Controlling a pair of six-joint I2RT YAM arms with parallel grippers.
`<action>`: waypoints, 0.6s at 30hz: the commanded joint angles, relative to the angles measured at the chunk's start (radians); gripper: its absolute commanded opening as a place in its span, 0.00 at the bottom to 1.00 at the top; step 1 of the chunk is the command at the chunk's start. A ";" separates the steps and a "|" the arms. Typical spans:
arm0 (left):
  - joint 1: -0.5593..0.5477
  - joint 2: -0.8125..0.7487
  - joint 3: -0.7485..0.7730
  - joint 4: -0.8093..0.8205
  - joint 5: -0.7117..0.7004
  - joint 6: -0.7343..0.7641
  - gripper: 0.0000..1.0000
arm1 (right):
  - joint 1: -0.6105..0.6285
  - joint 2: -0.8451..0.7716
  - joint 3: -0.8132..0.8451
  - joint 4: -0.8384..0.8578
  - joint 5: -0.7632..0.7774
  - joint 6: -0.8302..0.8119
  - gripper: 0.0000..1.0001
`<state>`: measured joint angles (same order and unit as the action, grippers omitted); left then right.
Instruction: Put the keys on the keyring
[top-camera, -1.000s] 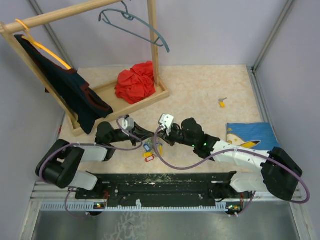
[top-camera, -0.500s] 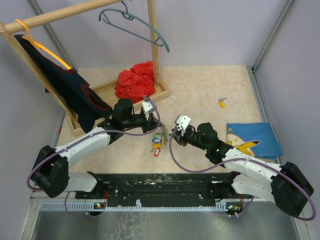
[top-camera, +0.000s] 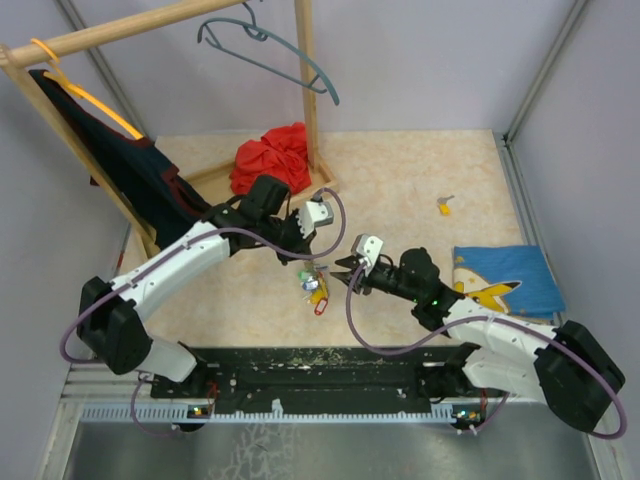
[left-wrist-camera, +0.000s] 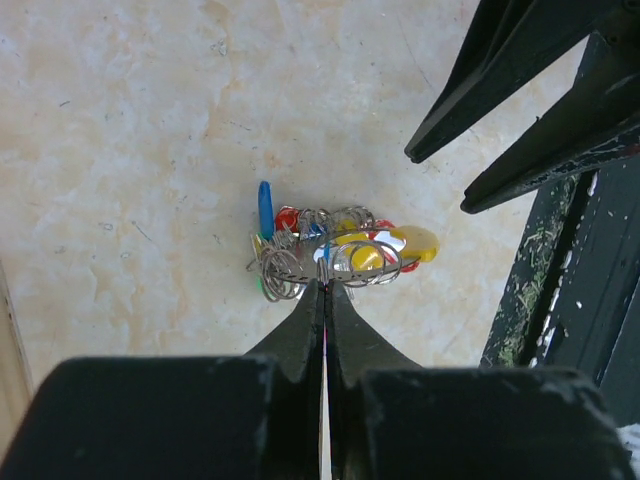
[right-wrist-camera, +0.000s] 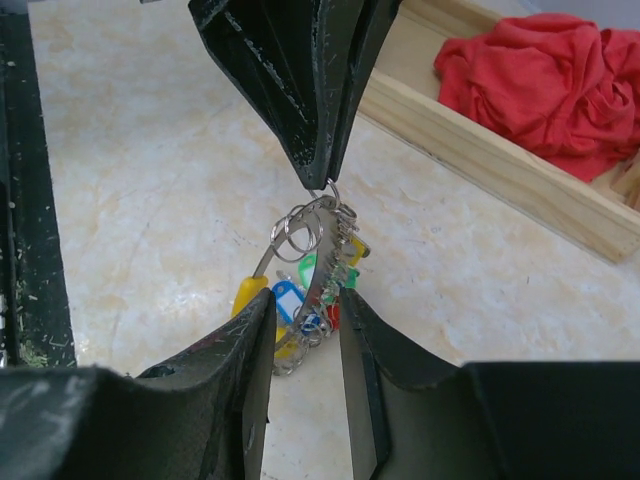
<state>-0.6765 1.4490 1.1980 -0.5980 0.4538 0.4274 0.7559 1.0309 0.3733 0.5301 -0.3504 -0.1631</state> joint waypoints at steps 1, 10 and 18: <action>-0.006 0.022 0.090 -0.157 0.014 0.120 0.00 | -0.038 0.049 0.051 0.138 -0.153 -0.009 0.32; -0.008 0.033 0.133 -0.225 0.077 0.188 0.00 | -0.093 0.205 0.096 0.334 -0.356 0.016 0.31; -0.019 0.038 0.141 -0.234 0.098 0.212 0.00 | -0.127 0.306 0.150 0.400 -0.497 0.049 0.27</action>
<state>-0.6823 1.4822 1.2976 -0.8120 0.5110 0.6044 0.6380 1.3014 0.4538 0.8227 -0.7219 -0.1436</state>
